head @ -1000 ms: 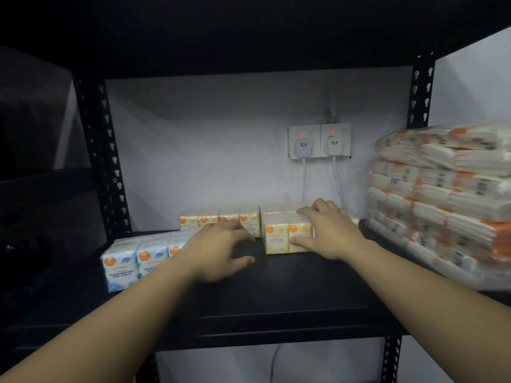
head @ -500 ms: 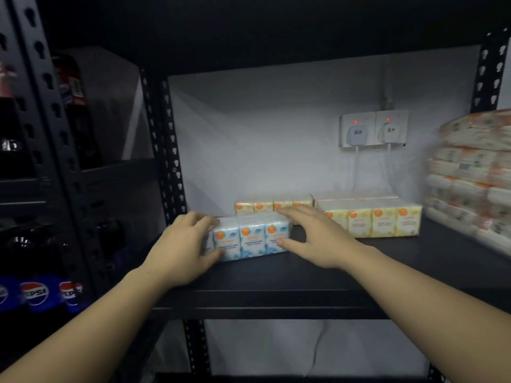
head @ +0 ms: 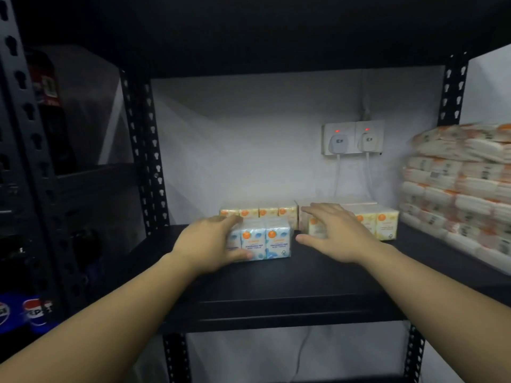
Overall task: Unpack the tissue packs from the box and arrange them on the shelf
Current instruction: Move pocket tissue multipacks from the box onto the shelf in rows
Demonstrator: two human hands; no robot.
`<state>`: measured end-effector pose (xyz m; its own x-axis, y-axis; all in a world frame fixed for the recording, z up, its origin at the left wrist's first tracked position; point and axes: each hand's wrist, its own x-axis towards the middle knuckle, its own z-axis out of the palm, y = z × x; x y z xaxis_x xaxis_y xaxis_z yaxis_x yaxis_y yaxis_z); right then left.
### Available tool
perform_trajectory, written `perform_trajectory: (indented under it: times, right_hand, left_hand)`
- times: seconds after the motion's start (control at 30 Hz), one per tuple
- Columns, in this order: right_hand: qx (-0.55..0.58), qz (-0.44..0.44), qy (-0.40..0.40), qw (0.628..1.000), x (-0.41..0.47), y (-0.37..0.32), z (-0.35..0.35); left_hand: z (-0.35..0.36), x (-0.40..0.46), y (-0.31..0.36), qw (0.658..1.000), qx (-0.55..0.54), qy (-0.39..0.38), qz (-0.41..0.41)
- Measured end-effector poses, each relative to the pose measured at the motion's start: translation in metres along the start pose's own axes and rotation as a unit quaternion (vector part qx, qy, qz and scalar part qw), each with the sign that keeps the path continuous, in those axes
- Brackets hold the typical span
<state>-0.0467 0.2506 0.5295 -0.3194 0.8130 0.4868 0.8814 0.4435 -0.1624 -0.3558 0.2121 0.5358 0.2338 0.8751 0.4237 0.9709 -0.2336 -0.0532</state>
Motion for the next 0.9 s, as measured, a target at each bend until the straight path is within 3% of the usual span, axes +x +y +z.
perform_trajectory:
  times: [0.2, 0.9]
  right_hand:
    - [-0.072, 0.089, -0.057, 0.992, 0.009, 0.053, -0.007]
    - [-0.087, 0.064, -0.055, 0.993, 0.024, 0.06, 0.001]
  left_hand:
    - [0.021, 0.041, 0.011, 1.0, 0.01, -0.018, 0.023]
    - [0.039, 0.081, 0.026, 0.999, 0.02, -0.034, -0.012]
